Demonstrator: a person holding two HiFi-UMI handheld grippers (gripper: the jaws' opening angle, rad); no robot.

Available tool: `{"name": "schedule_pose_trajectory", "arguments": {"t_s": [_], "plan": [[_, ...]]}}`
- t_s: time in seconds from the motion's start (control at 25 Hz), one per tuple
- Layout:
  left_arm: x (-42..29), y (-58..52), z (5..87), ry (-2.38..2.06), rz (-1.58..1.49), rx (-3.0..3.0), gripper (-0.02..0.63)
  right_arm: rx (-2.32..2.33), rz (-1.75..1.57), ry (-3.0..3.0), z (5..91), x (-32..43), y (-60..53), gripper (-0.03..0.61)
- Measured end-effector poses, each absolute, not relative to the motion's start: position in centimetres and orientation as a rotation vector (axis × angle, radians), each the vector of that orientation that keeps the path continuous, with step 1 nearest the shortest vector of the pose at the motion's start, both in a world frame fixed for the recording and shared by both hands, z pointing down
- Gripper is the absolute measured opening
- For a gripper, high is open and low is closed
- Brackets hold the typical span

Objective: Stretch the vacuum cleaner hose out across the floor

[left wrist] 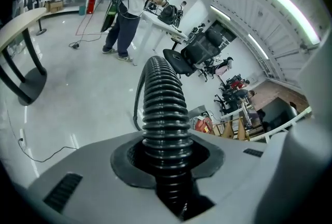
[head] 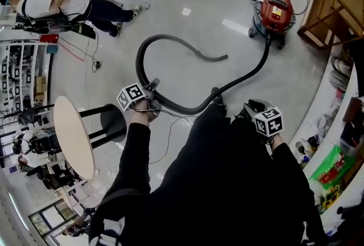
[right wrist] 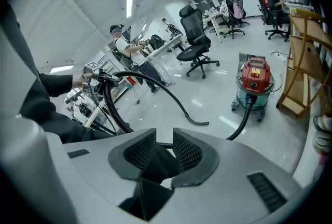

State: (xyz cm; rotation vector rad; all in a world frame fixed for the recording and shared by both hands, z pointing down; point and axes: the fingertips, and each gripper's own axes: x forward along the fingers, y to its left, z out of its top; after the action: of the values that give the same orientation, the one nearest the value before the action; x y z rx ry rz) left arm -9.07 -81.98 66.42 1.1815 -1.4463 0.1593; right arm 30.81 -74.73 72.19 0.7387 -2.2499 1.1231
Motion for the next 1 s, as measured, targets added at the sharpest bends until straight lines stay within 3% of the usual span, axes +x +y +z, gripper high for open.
{"name": "schedule_pose_trajectory", "arguments": {"t_s": [0.36, 0.72, 1.0], "plan": [[-9.6, -76.4, 67.3, -1.370, 0.048, 1.194, 0.135, 0.838, 1.150, -2.169, 72.5, 30.4, -70.3, 0.109], [-14.6, -68.6, 69.8, -1.189, -0.098, 1.168, 0.140, 0.912, 1.045, -2.083, 71.1, 18.4, -63.4, 0.109], [-10.3, -66.4, 69.0, -1.045, -0.171, 1.195, 0.144, 0.737, 0.894, -2.111, 69.9, 13.0, -57.1, 0.109]]}}
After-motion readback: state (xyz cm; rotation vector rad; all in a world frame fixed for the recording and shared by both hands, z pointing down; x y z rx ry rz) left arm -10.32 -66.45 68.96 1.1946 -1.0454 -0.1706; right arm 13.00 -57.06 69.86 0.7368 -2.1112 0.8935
